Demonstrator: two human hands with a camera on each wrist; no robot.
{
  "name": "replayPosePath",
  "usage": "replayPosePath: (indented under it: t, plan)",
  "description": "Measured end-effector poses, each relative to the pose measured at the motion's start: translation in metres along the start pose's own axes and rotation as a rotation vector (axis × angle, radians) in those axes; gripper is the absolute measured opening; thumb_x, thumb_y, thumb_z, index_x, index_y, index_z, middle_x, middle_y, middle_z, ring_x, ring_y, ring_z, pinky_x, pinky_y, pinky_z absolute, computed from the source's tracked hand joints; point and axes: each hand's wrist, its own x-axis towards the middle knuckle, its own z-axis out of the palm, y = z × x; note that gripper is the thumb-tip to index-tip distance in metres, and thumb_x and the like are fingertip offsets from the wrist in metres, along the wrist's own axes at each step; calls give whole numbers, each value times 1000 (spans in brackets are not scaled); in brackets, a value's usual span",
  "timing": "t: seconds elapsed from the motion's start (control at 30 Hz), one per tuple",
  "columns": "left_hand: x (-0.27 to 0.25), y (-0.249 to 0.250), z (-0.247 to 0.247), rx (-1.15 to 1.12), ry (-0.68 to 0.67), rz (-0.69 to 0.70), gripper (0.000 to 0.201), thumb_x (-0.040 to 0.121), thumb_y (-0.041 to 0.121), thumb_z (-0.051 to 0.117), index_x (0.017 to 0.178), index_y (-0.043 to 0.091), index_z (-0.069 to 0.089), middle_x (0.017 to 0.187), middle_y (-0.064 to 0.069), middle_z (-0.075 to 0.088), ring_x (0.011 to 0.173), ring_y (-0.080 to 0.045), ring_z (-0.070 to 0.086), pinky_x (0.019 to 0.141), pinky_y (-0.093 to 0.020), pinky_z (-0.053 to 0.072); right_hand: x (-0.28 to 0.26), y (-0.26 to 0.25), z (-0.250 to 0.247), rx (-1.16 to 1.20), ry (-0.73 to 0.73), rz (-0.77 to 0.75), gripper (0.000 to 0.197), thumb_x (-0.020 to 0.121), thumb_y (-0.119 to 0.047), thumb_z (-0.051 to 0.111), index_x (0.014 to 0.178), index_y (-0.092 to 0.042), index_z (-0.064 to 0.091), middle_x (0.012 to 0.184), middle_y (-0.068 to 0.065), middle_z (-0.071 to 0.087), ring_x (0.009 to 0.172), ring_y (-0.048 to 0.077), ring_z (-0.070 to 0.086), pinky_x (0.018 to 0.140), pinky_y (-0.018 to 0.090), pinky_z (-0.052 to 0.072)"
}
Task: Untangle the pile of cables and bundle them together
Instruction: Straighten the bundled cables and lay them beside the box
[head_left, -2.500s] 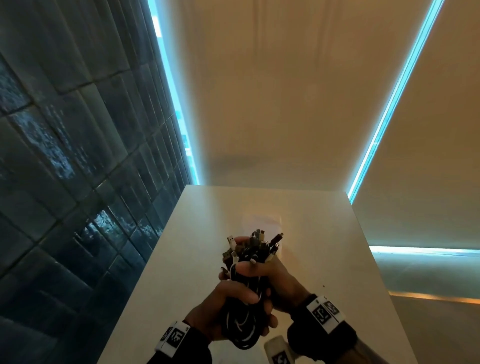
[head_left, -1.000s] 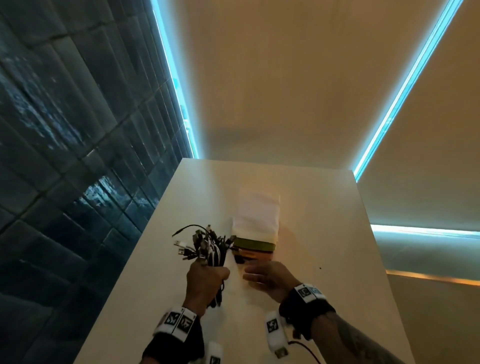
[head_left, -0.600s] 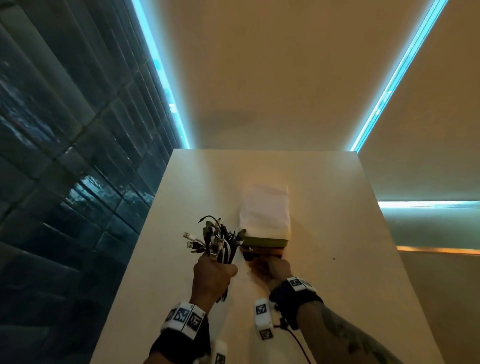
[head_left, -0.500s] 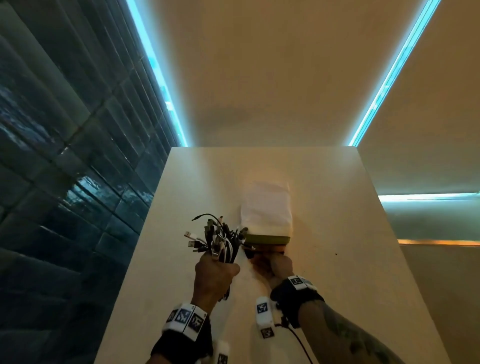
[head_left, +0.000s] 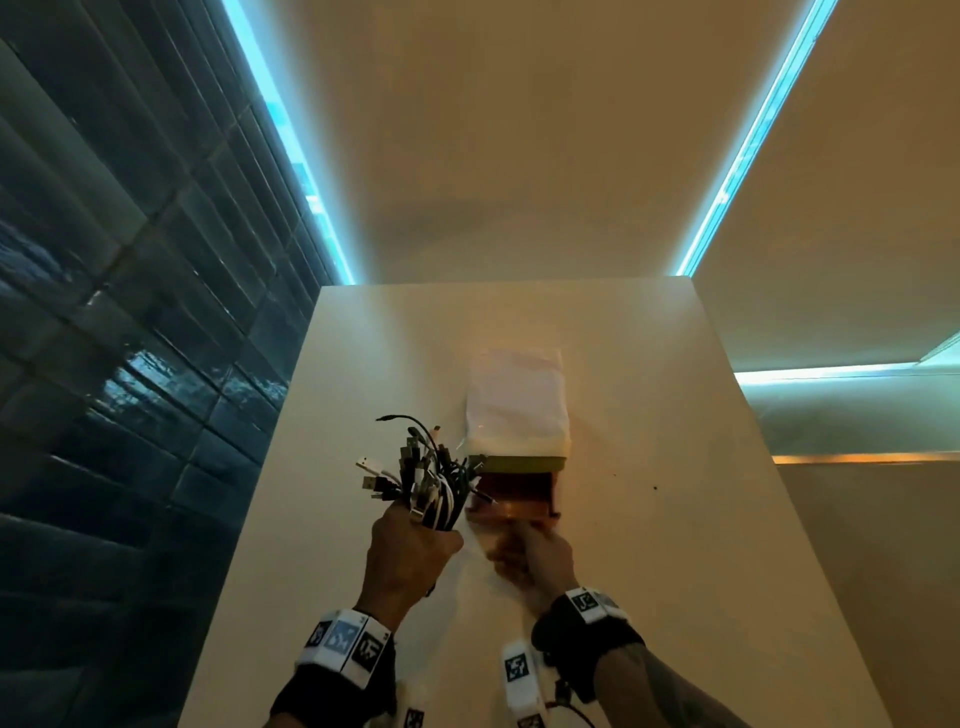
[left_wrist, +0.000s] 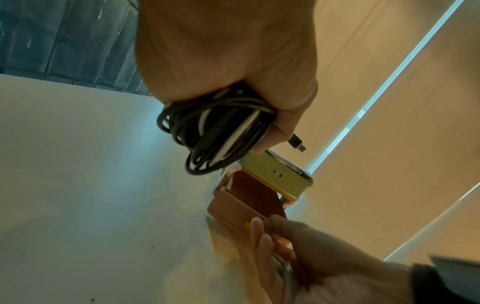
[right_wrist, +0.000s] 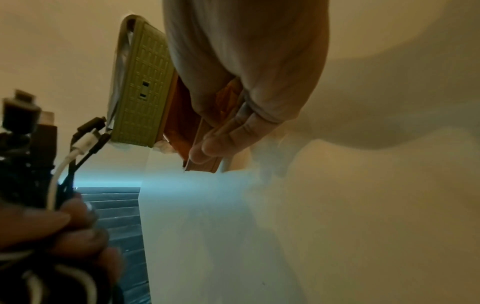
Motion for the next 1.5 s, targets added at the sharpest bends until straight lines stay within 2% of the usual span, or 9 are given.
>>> replayPosePath:
  t: [0.33, 0.5, 0.63, 0.73, 0.9, 1.0, 1.13, 1.3, 1.5]
  plan:
    - [6, -3, 19, 70, -48, 77, 41, 46, 34, 67, 82, 14, 67, 71, 1, 69, 68, -19, 67, 59, -26, 50, -17, 36, -37, -99, -84, 182, 16, 89, -12, 65, 93, 3, 66, 64, 17, 62, 51, 28, 62, 46, 29, 50]
    - [-1, 4, 22, 86, -92, 223, 32, 51, 29, 72, 82, 24, 64, 75, 1, 71, 71, -17, 69, 61, -30, 55, -19, 36, -42, -142, -130, 210, 16, 86, -10, 67, 96, 2, 67, 65, 16, 62, 52, 28, 62, 42, 26, 47]
    - [-5, 8, 18, 44, -234, 535, 23, 65, 33, 68, 79, 45, 55, 72, 10, 65, 73, -17, 68, 64, -28, 51, -29, 19, -44, -361, -290, 369, 21, 84, -21, 70, 93, -2, 67, 65, 12, 61, 54, 26, 63, 48, 27, 46]
    - [2, 13, 11, 142, -362, 824, 29, 68, 28, 67, 91, 38, 53, 82, 13, 61, 78, -20, 64, 71, -28, 50, -32, -12, -53, -546, -484, 434, 34, 88, -36, 65, 95, -2, 66, 66, 8, 62, 57, 22, 64, 51, 26, 48]
    - [7, 42, 11, 737, -553, 1187, 53, 61, 35, 66, 112, 21, 61, 103, 1, 57, 100, -15, 39, 90, -23, 34, -56, -86, -51, -57, -706, 301, 59, 87, -53, 55, 113, -1, 63, 85, 17, 72, 70, 26, 71, 59, 31, 57]
    - [10, 53, 16, 985, -675, 1204, 70, 61, 23, 74, 128, 19, 55, 111, -2, 55, 103, -23, 40, 85, -34, 42, -57, -108, -39, -290, -737, 261, 73, 93, -66, 36, 133, -6, 51, 107, 16, 71, 91, 23, 71, 73, 31, 57]
    - [20, 61, 26, 1061, -682, 1267, 48, 64, 16, 72, 111, 20, 62, 112, -3, 60, 105, -27, 47, 90, -40, 40, -49, -110, -27, -537, -753, 221, 40, 95, -30, 55, 130, -11, 50, 115, 5, 64, 98, 6, 67, 83, 23, 54]
    - [38, 41, 41, 985, -648, 1282, 55, 65, 26, 72, 116, 24, 52, 114, 3, 60, 103, -22, 48, 88, -39, 39, -39, -104, -20, -581, -882, 152, 38, 87, 2, 63, 123, 8, 54, 108, 3, 69, 93, 16, 68, 81, 26, 56]
    - [51, 23, 39, 819, -454, 1178, 76, 60, 56, 60, 125, 20, 49, 127, -2, 46, 116, -20, 42, 98, -33, 35, -33, -84, -24, -346, -759, 195, 50, 83, -7, 70, 130, -4, 54, 117, 25, 64, 90, 32, 68, 75, 38, 58]
